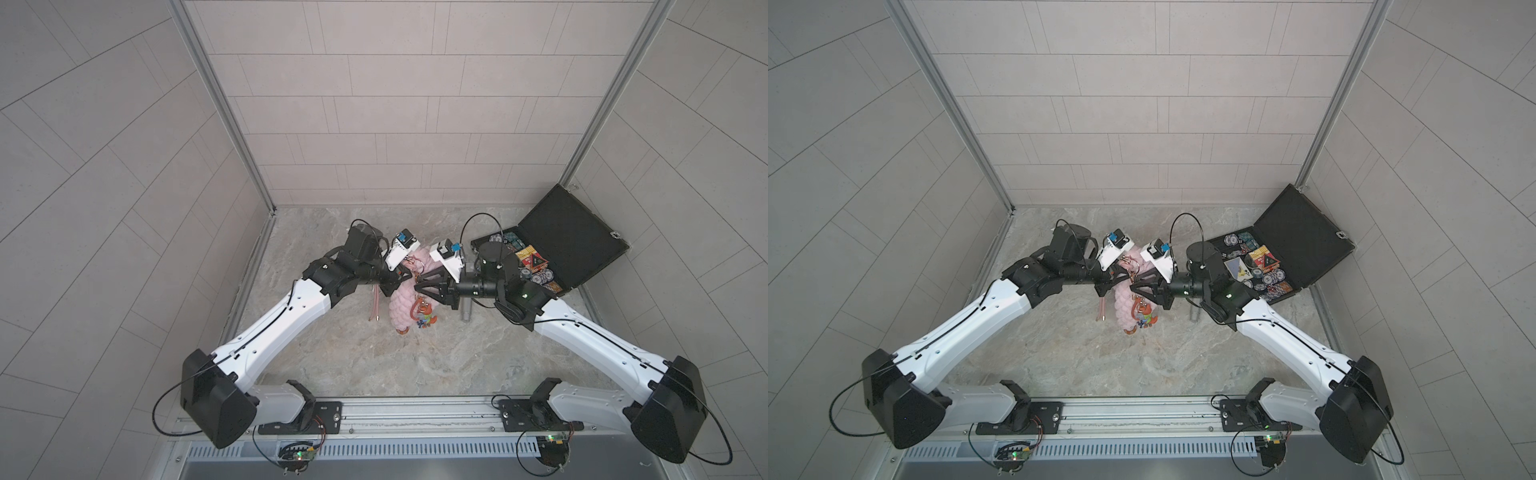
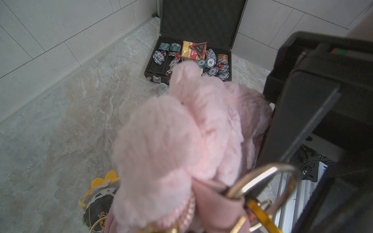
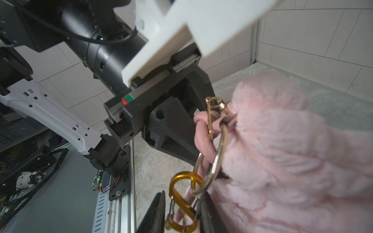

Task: Remove the decoration from the bag
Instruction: Remove the decoration item from the bag.

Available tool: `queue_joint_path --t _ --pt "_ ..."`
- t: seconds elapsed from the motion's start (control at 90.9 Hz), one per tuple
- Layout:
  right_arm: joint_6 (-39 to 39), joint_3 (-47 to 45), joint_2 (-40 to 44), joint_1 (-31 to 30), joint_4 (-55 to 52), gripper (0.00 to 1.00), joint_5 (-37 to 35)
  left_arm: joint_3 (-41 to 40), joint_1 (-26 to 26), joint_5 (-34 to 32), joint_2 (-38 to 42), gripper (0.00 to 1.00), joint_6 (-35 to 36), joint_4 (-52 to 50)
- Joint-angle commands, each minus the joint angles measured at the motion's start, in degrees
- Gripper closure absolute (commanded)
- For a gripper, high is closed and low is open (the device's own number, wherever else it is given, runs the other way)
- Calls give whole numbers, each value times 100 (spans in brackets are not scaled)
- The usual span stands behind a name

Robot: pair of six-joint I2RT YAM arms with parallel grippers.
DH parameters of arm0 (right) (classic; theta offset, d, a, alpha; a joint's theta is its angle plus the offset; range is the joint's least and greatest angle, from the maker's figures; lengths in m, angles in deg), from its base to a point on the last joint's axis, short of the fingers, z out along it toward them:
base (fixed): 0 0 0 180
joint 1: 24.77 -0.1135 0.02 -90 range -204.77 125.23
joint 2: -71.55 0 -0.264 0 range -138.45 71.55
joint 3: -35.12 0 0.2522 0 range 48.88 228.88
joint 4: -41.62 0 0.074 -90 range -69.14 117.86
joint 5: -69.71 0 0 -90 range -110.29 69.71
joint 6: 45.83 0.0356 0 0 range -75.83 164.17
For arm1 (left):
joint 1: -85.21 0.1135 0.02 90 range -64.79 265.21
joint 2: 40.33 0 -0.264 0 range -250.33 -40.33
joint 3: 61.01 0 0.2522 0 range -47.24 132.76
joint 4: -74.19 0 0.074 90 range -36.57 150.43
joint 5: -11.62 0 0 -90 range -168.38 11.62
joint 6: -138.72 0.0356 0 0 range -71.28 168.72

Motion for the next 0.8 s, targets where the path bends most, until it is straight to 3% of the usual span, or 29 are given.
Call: queue_joint_path --t 0.0,0.506,0.792 --pt "-87 -48 118 -16 -51 71 67 158 31 204 -9 100 -28 49" --pt "-346 267 -80 -72 -377 93 -79 253 45 184 -105 100 -28 -94" --pt "-374 400 -55 -126 -408 100 -105 321 45 222 -211 100 49 -212"
